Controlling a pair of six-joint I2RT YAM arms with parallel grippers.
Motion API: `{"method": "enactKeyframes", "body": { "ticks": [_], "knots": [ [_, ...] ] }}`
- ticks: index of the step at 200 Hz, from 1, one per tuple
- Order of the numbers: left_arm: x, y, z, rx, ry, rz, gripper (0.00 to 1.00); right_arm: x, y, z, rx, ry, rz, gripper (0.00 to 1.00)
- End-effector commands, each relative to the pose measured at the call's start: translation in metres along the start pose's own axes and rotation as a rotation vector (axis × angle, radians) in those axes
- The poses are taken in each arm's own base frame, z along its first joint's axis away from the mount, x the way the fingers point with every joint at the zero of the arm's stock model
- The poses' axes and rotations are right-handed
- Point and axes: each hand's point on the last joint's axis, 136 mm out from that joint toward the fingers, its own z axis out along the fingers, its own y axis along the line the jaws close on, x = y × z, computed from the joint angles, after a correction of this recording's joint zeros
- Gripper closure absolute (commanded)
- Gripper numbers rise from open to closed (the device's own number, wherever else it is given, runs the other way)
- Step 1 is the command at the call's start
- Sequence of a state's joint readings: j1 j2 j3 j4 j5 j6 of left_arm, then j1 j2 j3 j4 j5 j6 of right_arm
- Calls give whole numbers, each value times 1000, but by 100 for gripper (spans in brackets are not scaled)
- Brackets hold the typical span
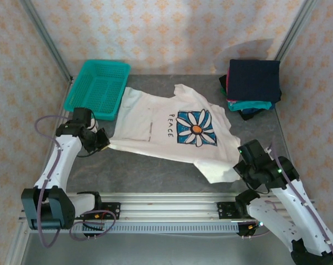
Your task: Fold and stack the t-shirts
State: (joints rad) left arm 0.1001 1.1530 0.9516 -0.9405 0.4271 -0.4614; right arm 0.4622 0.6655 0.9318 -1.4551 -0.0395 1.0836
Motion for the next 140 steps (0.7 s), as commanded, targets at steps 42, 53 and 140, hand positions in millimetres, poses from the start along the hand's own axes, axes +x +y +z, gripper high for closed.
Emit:
{"method": "enactKeyframes", "body": {
  "ticks": [42,53,140],
  "knots": [
    [-6,8,-20,-43,-75,8,100,-12,11,4,34,-47,-115,100],
    [-15,2,-18,-35,-86,18,100,-15,27,11,22,-42,-137,100],
    [-67,-54,20,-93,-55,230,100,-71,124,54,40,13,-321,100]
  ]
}}
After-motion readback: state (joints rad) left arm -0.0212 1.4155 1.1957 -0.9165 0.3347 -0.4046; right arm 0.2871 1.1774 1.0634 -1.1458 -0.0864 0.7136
